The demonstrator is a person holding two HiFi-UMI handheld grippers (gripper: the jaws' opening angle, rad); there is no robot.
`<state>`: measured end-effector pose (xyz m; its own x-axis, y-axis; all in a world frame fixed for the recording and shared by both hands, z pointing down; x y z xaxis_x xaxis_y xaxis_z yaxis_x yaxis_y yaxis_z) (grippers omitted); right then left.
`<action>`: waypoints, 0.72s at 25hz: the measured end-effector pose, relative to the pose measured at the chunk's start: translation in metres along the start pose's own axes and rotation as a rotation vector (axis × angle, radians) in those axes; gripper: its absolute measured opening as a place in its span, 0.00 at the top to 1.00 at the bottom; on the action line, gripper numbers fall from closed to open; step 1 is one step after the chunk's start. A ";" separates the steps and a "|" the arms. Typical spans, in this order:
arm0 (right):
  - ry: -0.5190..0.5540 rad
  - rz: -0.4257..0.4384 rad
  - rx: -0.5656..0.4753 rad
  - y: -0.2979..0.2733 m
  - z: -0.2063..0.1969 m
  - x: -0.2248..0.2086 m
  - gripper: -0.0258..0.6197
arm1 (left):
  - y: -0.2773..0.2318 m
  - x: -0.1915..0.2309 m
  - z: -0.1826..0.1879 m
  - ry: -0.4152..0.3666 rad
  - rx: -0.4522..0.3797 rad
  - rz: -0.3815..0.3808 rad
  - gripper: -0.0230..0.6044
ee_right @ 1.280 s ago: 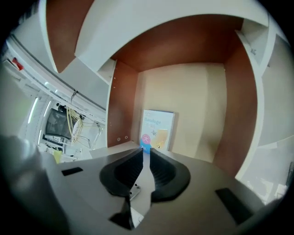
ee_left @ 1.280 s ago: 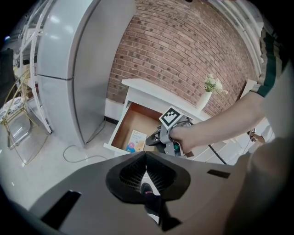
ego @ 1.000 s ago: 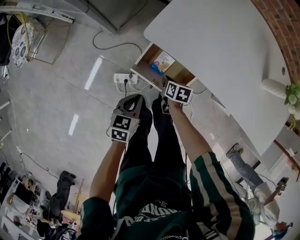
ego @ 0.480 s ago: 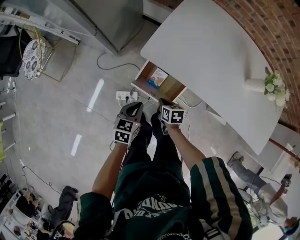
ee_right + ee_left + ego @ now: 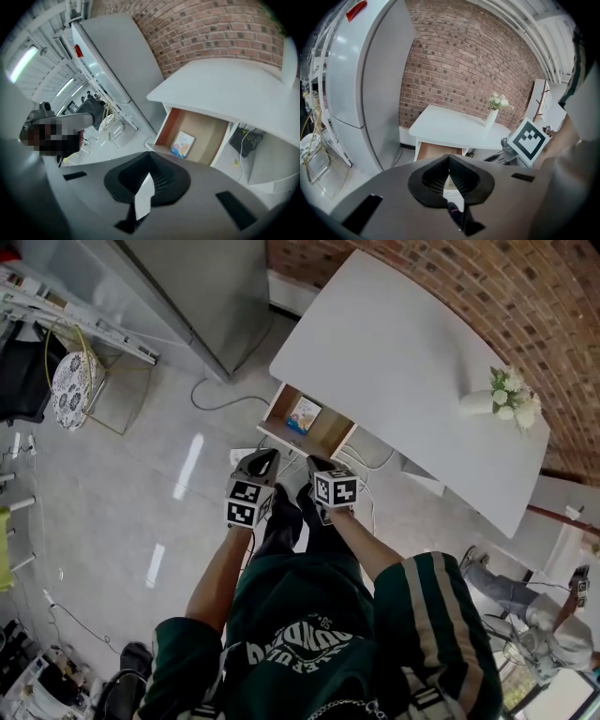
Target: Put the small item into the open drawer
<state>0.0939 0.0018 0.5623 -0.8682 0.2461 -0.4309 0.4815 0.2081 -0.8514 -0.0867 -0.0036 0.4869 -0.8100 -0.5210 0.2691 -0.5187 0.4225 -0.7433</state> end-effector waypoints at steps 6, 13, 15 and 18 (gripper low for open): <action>0.127 -0.020 -0.188 0.053 0.048 0.021 0.92 | 0.024 0.006 0.039 -0.035 -0.090 0.025 0.94; 0.254 -0.046 -0.403 0.115 0.097 0.053 0.92 | 0.059 0.012 0.098 -0.139 -0.230 0.063 0.94; 0.289 -0.049 -0.467 0.135 0.109 0.066 0.92 | 0.073 0.016 0.115 -0.166 -0.274 0.082 0.94; 0.332 -0.064 -0.572 0.166 0.131 0.082 0.92 | 0.097 0.021 0.145 -0.208 -0.345 0.105 0.94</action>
<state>0.0874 -0.0671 0.3466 -0.8581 0.4764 -0.1914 0.4974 0.6790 -0.5399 -0.1144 -0.0809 0.3318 -0.8093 -0.5855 0.0471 -0.5259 0.6865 -0.5022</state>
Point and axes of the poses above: the fingertips, and each gripper's own axes: y backward along the fingers, x to its left, z out of its top, the point moved 9 cm from there along y, backward along the fingers, and after that the axes turned 12 degrees about x, right-handed, at the moved point
